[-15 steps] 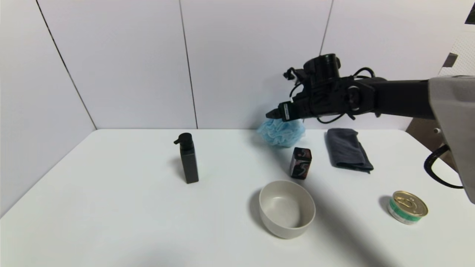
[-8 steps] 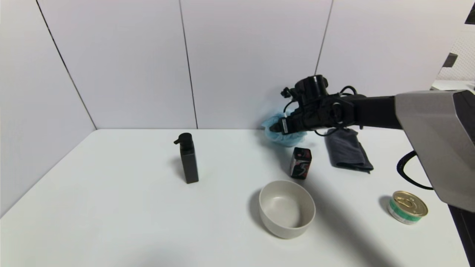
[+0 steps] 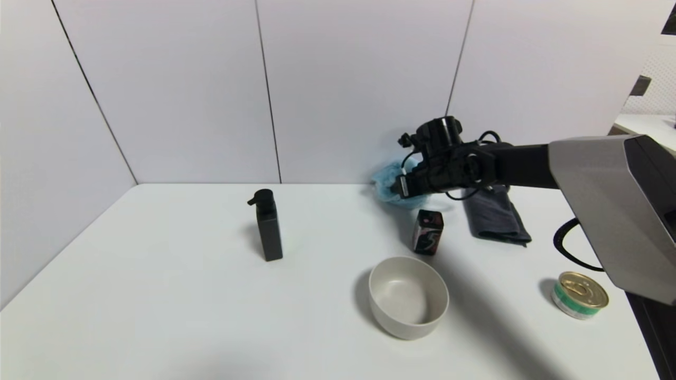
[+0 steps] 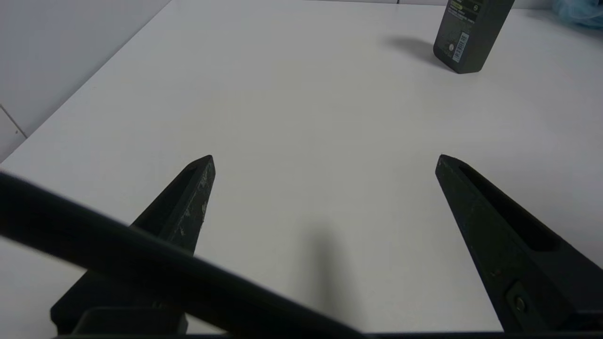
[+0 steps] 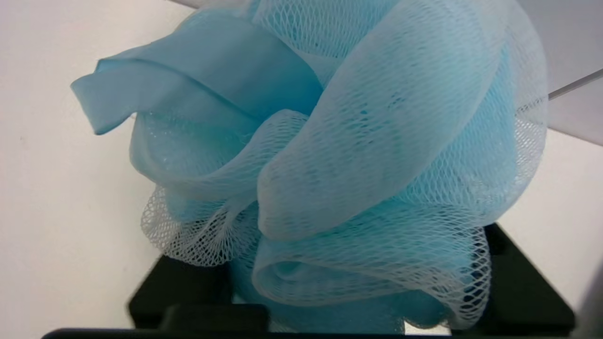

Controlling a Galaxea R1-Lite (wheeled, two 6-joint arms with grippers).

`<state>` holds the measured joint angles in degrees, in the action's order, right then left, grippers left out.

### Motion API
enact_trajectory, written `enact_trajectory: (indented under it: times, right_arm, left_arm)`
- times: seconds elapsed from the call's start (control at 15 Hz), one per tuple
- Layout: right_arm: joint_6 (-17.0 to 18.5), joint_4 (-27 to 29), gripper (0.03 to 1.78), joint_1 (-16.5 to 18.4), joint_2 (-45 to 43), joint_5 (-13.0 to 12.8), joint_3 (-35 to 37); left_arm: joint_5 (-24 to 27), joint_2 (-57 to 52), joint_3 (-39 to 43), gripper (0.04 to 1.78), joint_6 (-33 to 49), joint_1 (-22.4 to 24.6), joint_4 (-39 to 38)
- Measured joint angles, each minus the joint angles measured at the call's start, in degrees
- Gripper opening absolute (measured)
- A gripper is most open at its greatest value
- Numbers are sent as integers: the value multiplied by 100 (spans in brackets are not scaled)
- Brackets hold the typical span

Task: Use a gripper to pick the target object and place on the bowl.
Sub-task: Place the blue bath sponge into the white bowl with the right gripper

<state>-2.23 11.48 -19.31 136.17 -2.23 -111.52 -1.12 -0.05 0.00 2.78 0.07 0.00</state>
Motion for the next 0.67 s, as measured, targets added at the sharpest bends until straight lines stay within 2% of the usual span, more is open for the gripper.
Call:
enact_trajectory:
  times: [0.33, 0.4, 0.47, 0.53, 0.67]
  right_arm:
    - [20, 20, 60, -45, -163, 23, 2]
    - [59, -22, 46, -43, -254, 30, 5]
    - [91, -41, 14, -32, -367, 45, 5]
    - [118, -33, 5, -28, -502, 56, 6]
    - [207, 78, 5, -26, -877, 108, 28]
  left_arm:
    - [0, 0, 0, 169, -2, 0, 0]
    - [2, 0, 0, 169, -2, 0, 0]
    - [0, 0, 0, 169, 0, 0, 0]
    - [0, 0, 0, 169, 0, 0, 0]
    - [2, 0, 0, 169, -2, 0, 0]
